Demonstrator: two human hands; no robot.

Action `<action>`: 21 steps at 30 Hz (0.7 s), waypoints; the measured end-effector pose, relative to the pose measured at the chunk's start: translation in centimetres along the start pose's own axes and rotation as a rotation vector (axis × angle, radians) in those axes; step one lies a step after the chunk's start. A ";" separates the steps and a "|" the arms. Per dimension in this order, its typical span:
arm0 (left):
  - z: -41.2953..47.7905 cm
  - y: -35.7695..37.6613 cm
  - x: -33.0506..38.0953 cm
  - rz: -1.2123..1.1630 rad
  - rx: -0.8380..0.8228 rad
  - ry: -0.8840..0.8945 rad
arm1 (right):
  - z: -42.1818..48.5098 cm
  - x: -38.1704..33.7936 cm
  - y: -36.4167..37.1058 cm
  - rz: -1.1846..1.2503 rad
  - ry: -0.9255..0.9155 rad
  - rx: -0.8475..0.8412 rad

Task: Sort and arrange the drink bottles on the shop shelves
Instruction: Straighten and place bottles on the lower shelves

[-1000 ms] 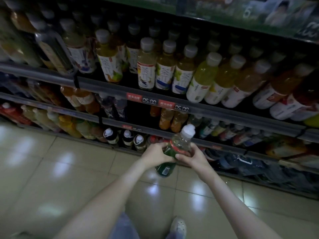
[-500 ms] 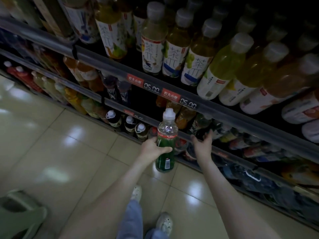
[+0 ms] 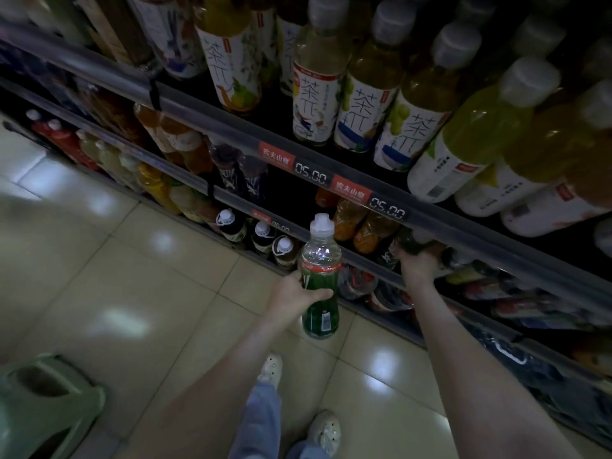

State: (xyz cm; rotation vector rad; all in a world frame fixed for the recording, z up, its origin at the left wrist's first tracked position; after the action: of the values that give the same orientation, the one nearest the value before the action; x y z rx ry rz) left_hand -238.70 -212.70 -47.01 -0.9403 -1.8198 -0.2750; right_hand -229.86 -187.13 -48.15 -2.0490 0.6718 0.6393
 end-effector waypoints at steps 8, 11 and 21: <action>-0.9 -0.9 -0.5 -0.049 0.036 0.027 | -4.8 1.6 0.9 -0.163 -0.145 0.025; -1.4 -1.2 -0.5 -0.087 0.047 0.035 | -6.6 3.5 1.1 -0.203 -0.247 0.000; -3.6 -2.9 -0.8 -0.137 0.093 0.067 | -12.3 3.0 -1.7 -0.106 -0.378 -0.038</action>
State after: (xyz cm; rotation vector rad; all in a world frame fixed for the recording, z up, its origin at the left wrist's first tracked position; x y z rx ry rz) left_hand -238.16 -217.05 -45.44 -0.7348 -1.8216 -0.3005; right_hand -224.25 -197.35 -43.06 -1.9102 0.3303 0.9508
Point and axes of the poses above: each hand's wrist, its own z-axis towards the middle knuckle, its own y-axis out of the palm, x = y × z, the point moved 5 cm from there along z, towards the middle knuckle, and after that the axes turned 13 degrees about y, right-handed, at the moved point
